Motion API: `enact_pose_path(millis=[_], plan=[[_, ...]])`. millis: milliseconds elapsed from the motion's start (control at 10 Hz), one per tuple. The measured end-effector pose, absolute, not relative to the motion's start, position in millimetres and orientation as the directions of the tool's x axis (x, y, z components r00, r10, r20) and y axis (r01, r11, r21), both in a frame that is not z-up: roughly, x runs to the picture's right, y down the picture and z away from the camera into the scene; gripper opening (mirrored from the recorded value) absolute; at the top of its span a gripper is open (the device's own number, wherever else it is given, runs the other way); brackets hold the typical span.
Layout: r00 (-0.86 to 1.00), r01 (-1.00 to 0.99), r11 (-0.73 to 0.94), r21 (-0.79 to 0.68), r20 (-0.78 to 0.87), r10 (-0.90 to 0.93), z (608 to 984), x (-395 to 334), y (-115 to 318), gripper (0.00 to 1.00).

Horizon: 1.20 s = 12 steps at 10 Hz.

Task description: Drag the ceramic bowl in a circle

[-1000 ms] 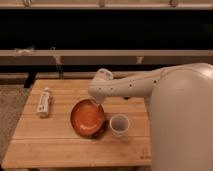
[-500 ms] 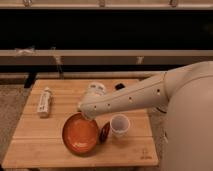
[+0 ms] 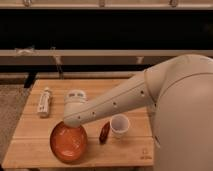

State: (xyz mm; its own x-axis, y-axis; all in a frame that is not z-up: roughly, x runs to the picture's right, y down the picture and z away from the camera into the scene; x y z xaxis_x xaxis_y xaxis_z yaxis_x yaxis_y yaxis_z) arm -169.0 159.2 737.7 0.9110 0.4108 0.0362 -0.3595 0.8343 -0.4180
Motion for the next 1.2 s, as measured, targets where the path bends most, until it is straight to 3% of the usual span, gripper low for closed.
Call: enact_pose_path(millis=[800, 900, 1200], plan=[[0.912, -0.350, 0.858, -0.375, 0.074, 0.404, 754, -242, 96, 0.19], [0.908, -0.365, 0.854, -0.370, 0.058, 0.414, 764, -238, 87, 0.25], [0.885, -0.434, 0.825, -0.362, 0.000, 0.466, 802, -209, 63, 0.55]])
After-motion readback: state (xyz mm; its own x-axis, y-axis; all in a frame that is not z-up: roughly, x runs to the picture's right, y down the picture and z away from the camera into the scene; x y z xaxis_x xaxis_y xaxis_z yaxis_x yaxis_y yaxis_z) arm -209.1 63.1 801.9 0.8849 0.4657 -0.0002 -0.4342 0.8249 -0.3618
